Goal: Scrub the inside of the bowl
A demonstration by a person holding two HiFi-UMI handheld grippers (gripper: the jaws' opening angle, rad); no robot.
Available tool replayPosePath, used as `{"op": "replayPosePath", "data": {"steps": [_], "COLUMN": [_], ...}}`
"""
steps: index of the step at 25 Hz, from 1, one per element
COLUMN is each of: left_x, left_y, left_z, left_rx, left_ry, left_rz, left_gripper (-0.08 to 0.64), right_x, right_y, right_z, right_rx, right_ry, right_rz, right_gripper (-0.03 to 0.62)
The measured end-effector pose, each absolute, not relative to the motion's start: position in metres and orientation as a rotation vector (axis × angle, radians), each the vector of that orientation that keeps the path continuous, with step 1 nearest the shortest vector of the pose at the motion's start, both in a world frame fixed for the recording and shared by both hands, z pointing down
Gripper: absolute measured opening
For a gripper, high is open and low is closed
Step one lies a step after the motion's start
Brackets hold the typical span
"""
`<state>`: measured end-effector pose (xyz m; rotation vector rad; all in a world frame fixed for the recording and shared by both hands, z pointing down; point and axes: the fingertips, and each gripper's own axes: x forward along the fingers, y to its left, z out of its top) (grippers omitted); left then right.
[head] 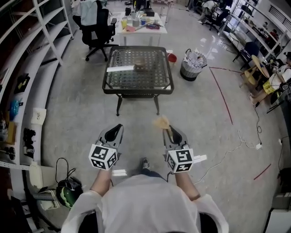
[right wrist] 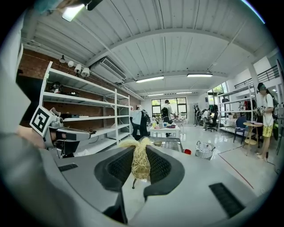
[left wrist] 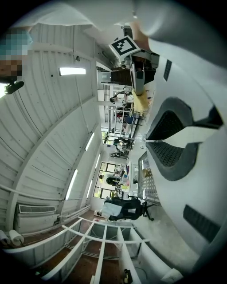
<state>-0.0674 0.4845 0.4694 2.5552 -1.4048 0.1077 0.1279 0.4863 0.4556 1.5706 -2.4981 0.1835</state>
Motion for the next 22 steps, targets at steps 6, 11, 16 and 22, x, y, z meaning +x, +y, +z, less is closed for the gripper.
{"op": "replayPosePath", "data": {"steps": [6, 11, 16, 22], "left_x": [-0.057, -0.05, -0.043, -0.049], "left_y": [0.442, 0.411, 0.387, 0.359], "left_z": [0.47, 0.475, 0.479, 0.486], "left_rx": [2.532, 2.502, 2.467, 2.436], "left_ry": [-1.459, -1.494, -1.526, -1.54], "left_rz": [0.113, 0.112, 0.102, 0.111], "left_gripper": [0.043, 0.043, 0.043, 0.043], "right_x": [0.138, 0.144, 0.149, 0.144], "right_y": [0.441, 0.403, 0.374, 0.343], "right_z": [0.461, 0.466, 0.469, 0.473], "right_rx": [1.518, 1.47, 1.424, 1.404], "right_ry": [-2.533, -2.557, -2.577, -2.579], "right_rz": [0.183, 0.187, 0.188, 0.205], "right_gripper": [0.089, 0.089, 0.089, 0.089]}}
